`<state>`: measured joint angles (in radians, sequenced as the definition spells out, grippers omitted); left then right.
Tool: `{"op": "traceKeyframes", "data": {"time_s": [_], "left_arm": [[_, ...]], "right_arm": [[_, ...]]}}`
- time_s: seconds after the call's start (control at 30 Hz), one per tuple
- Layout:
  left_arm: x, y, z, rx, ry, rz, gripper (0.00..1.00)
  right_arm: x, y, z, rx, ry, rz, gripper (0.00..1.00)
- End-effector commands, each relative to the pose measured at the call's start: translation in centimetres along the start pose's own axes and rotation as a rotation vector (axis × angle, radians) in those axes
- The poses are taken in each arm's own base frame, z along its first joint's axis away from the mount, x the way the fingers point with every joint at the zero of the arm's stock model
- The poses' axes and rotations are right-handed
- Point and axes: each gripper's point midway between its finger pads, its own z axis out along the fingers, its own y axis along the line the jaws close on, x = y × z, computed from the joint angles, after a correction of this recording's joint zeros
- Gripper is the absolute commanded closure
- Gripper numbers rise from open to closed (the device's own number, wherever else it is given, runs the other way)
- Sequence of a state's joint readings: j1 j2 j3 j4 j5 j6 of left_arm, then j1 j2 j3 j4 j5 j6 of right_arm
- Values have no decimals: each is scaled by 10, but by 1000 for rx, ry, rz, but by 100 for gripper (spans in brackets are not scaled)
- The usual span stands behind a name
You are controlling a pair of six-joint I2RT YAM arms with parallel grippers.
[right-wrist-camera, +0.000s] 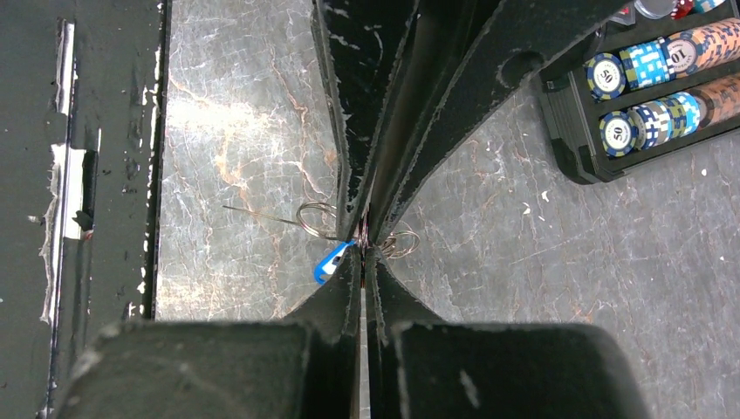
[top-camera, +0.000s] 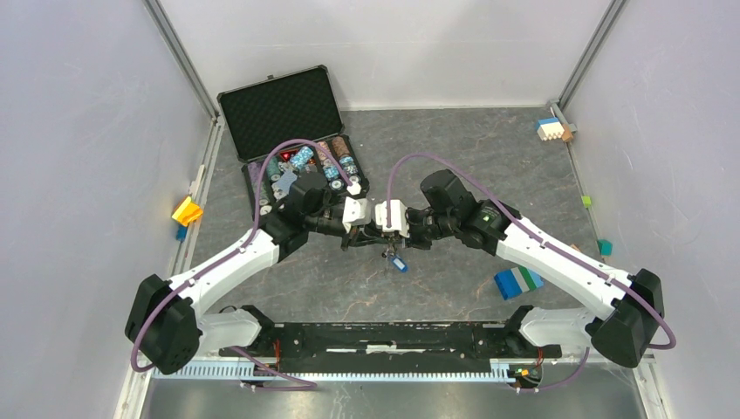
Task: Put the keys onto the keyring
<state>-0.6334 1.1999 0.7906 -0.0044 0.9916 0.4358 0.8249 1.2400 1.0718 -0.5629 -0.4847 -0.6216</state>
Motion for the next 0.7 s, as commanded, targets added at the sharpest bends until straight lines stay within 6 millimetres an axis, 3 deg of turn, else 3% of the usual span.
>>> {"op": "traceKeyframes", "data": {"time_s": [0.0,0.1,0.37,0.67], "left_arm": [[-9,2,3,3,-26,33,85],[-8,1,3,5,-24,30,88],[-4,1,3,1,-18,29,81],[-1,-1,2,5,-16,35,83]], "right_arm": [[-21,-8,-5,29,-51,-19,100],[-22,-9,-7,34,-55,-22,100],[-22,-10,-9,42,-54,-22,100],[-26,-11,-11,49,-67,-26,100]]}}
